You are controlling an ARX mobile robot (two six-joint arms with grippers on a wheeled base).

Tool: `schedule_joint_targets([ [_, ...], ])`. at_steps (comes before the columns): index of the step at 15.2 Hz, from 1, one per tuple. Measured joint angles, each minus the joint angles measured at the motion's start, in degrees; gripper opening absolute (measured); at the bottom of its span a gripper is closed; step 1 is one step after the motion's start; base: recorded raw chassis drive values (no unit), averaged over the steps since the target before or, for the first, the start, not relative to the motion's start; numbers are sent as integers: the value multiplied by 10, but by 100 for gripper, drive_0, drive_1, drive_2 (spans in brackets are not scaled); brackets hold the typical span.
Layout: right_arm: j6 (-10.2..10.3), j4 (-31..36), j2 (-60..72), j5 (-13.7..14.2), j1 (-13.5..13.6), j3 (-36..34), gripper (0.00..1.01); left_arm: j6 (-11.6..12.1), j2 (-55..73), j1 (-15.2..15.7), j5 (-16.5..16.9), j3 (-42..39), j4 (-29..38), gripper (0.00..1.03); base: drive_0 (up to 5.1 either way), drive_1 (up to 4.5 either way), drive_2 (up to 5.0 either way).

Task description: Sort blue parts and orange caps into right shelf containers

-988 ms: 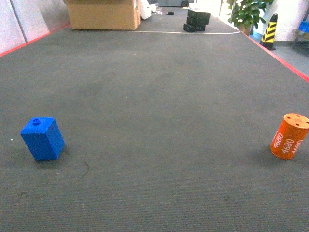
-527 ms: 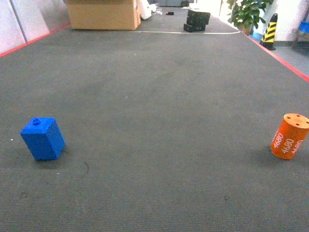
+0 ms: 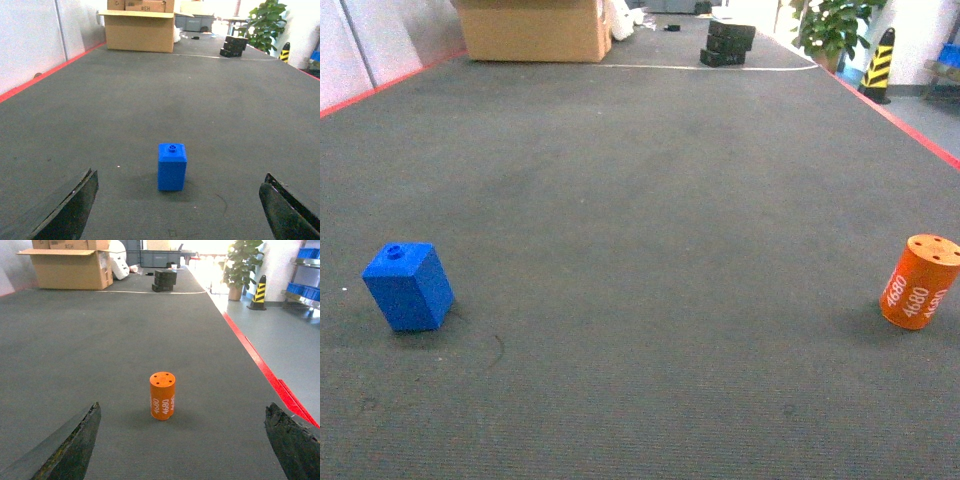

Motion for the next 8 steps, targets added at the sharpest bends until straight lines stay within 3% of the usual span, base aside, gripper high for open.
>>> schedule_joint_targets([
  [8,0,0,0,0,0,0,98,0,0,0,0,0,0,98,0,0,0],
])
